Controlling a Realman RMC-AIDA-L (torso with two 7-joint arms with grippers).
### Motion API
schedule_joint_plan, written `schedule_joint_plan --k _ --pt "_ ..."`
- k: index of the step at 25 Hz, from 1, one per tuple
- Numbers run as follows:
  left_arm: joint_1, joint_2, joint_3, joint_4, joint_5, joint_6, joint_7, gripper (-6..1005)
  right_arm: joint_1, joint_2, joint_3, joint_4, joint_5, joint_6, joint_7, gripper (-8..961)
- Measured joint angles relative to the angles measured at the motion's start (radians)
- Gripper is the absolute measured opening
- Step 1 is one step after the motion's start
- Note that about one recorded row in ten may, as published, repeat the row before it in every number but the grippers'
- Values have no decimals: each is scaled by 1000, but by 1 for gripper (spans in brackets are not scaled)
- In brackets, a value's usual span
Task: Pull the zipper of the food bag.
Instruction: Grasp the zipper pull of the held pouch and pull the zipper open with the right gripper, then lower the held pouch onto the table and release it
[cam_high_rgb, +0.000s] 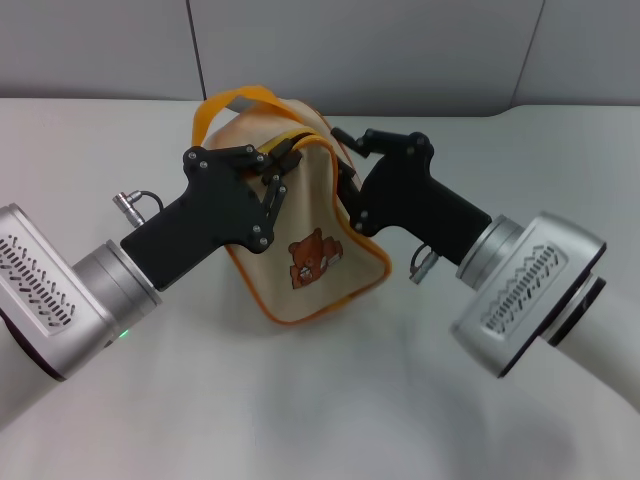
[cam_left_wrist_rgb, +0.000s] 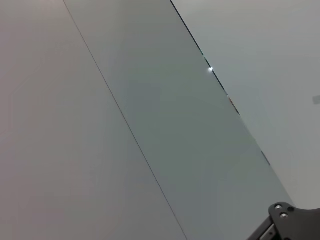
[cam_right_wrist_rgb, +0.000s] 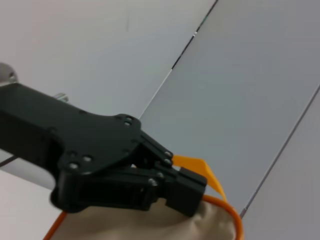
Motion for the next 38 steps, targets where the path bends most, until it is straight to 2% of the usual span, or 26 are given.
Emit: schedule_joint_plan --k 6,12,22,29,31,32,33,35,36,37,38 --pt "0 0 -2 -1 0 0 0 41 -14 0 3 26 -1 -1 -85 146" --pt "-1 0 -6 -1 -1 0 -5 41 -63 0 5 25 2 1 -88 -2" --pt "-4 0 -9 7 -8 0 -9 41 -233 0 6 -19 -1 14 -90 5" --pt "-6 0 -11 8 -9 -9 -9 42 -271 0 5 -46 -3 44 -91 10" --pt "-2 1 -11 5 -10 -10 -9 42 -285 0 5 -45 -3 -6 -91 12" --pt "9 1 -12 1 -12 -10 -10 42 -304 0 5 -44 -1 -83 -88 12" --pt "9 1 -12 1 -12 -10 -10 41 -304 0 5 -44 -1 -83 -88 13" --pt "45 -2 -12 -19 -12 -9 -10 41 -328 -1 13 -44 3 -197 -75 15" --pt "45 -2 -12 -19 -12 -9 -10 41 -328 -1 13 -44 3 -197 -75 15" --pt "82 -2 -9 -42 -10 -1 -10 41 -337 -4 21 -46 3 -241 -68 16" --pt "118 -1 -4 -62 -7 18 -10 41 -344 -7 28 -48 3 -268 -49 56"
